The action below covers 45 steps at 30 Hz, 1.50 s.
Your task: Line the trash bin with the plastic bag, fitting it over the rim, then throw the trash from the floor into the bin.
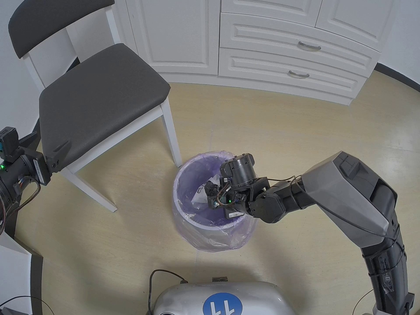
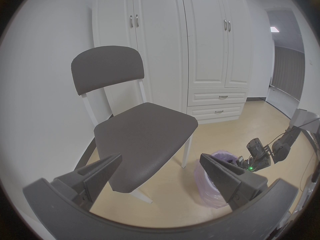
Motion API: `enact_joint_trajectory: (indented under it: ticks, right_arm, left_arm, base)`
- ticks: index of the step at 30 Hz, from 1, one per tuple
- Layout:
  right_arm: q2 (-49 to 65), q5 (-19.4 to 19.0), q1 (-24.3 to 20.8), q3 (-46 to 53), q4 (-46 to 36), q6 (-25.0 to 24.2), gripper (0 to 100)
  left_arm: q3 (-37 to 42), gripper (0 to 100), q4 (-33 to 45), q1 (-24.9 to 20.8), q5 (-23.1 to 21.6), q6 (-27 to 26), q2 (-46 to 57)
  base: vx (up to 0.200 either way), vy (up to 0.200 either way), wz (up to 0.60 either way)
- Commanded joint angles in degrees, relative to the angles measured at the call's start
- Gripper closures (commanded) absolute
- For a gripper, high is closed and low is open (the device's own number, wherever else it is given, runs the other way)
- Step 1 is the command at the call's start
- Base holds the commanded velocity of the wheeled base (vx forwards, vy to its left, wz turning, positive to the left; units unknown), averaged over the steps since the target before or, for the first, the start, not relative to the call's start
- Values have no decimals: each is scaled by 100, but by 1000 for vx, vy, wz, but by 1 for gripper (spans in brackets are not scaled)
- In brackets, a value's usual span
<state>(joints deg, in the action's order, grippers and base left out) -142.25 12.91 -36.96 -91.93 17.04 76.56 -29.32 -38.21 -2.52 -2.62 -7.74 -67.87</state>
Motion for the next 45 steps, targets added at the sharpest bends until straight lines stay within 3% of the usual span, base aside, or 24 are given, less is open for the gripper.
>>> enact_joint_trajectory:
  ticks: [1, 24, 36, 45]
  right_arm:
    - [-382, -8, 14, -238, 89, 0, 100]
    - [-611, -96, 40, -853, 27, 0, 100]
    - [-22, -96, -180, 26, -122, 8, 100]
    - [-13, -96, -180, 70, -316, 26, 100]
  left_arm:
    - [5, 0, -3, -3, -2, 1, -87]
    - [-4, 0, -20, 6, 7, 1, -210]
    - [14, 0, -20, 6, 7, 1, -139]
    - [5, 0, -20, 24, 7, 9, -130]
  base:
    - [0, 0, 0]
    - [0, 0, 0]
    - [0, 0, 0]
    - [0, 0, 0]
